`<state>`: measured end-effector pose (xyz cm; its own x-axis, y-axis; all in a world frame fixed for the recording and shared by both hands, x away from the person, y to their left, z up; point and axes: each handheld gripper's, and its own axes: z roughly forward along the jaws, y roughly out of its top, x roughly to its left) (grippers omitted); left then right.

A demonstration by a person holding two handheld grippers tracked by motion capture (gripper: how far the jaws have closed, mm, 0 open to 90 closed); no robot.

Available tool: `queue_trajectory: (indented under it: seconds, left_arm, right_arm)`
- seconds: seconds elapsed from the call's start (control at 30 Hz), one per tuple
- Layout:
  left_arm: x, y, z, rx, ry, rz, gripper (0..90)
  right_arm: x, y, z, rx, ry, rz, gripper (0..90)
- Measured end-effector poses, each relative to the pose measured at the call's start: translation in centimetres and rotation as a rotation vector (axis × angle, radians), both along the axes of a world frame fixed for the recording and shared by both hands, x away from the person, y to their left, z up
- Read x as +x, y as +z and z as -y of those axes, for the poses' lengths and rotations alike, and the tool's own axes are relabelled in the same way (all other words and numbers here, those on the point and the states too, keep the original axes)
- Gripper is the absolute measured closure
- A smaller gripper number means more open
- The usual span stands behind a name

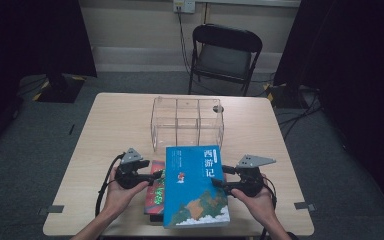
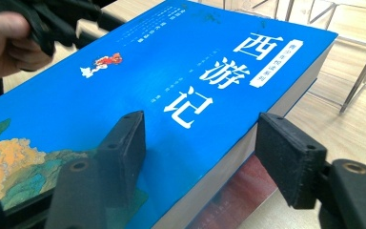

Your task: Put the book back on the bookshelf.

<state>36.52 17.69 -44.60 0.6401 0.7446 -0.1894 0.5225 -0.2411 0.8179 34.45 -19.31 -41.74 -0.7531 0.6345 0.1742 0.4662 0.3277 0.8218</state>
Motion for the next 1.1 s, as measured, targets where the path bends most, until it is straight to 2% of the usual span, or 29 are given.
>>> queue_trajectory:
  seconds: [0.03, 0.1, 0.13, 0.17, 0.23, 0.27, 0.3, 0.33, 0.37, 0.4, 0.43, 0.53, 0.57, 0.63, 0.7, 0.8, 0.83, 0.9, 0.93, 0.97, 1.1]
  left_arm:
    - [0.1, 0.3, -0.1, -0.017, -0.007, -0.009, 33.1]
    - [-0.2, 0.8, -0.1, -0.044, -0.027, 0.002, 32.6]
    - [-0.2, 0.8, -0.1, -0.044, -0.027, 0.002, 32.2]
    - [-0.6, 1.1, 0.1, -0.074, -0.048, 0.013, 31.8]
    - [-0.9, 1.2, 0.6, -0.094, -0.06, 0.007, 31.3]
    - [-0.9, 1.2, 0.6, -0.094, -0.06, 0.007, 32.3]
    - [-1.2, 1.4, 0.8, -0.076, -0.042, 0.032, 31.9]
    - [-1.2, 1.4, 0.8, -0.076, -0.042, 0.032, 32.0]
    - [-1.2, 1.4, 0.7, -0.121, -0.056, 0.013, 31.7]
    - [-1.2, 1.4, 0.7, -0.121, -0.056, 0.013, 30.5]
    - [-1.1, 1.4, 0.9, -0.142, -0.078, -0.021, 30.4]
    - [-1.3, 1.4, 1.4, -0.136, -0.108, -0.012, 30.1]
    - [-1.3, 1.3, 1.9, -0.13, -0.137, -0.032, 29.9]
    - [-1.5, 1.5, 2.4, -0.122, -0.132, -0.032, 29.9]
    - [-1.5, 1.4, 2.7, -0.131, -0.161, -0.037, 31.1]
    - [-1.6, 1.4, 3.1, -0.123, -0.163, -0.033, 31.5]
    - [-1.6, 1.4, 3.2, -0.116, -0.161, -0.02, 30.9]
    - [-1.6, 1.3, 3.2, -0.118, -0.161, -0.024, 30.5]
    - [-1.6, 1.3, 3.2, -0.118, -0.161, -0.024, 30.6]
    - [-1.6, 1.4, 3.2, -0.113, -0.161, -0.025, 30.5]
    - [-1.6, 1.3, 3.2, -0.119, -0.162, -0.026, 30.5]
  right_arm:
    - [0.0, 0.0, -0.1, -0.002, -0.007, 0.0, 31.7]
    - [0.2, -0.1, -0.1, 0.006, -0.008, -0.018, 29.5]
    - [0.2, -0.1, -0.1, 0.006, -0.008, -0.018, 29.5]
    - [0.5, -0.2, -0.2, 0.014, -0.017, -0.046, 26.2]
    - [0.7, -0.4, -0.2, 0.029, -0.01, -0.063, 25.9]
    - [0.7, -0.4, -0.2, 0.029, -0.01, -0.063, 25.9]
    - [0.8, -0.5, -0.5, 0.032, -0.015, -0.071, 23.0]
    - [0.8, -0.5, -0.5, 0.031, -0.015, -0.071, 22.1]
    - [0.8, -0.6, -0.6, 0.034, -0.018, -0.075, 21.8]
    - [0.9, -0.6, -0.6, 0.036, -0.018, -0.079, 21.6]
    - [0.9, -0.6, -0.6, 0.04, -0.018, -0.083, 21.0]
    - [1.1, -0.8, -0.5, 0.048, -0.014, -0.094, 19.7]
    - [1.3, -0.9, -0.6, 0.058, -0.016, -0.104, 18.0]
    - [1.5, -1.0, -0.6, 0.066, -0.017, -0.116, 17.6]
    - [1.4, -0.9, -0.7, 0.055, -0.016, -0.112, 17.8]
    - [1.4, -0.7, -0.8, 0.037, -0.017, -0.109, 18.2]
    - [1.4, -0.6, -0.9, 0.033, -0.02, -0.109, 19.0]
    - [1.2, -0.4, -0.7, 0.033, -0.037, -0.08, 29.5]
    - [1.2, -0.4, -0.7, 0.033, -0.037, -0.08, 29.5]
    - [1.0, -0.1, -0.4, 0.038, -0.048, -0.063, 36.0]
    - [0.9, 0.0, -0.5, 0.035, -0.056, -0.06, 36.9]
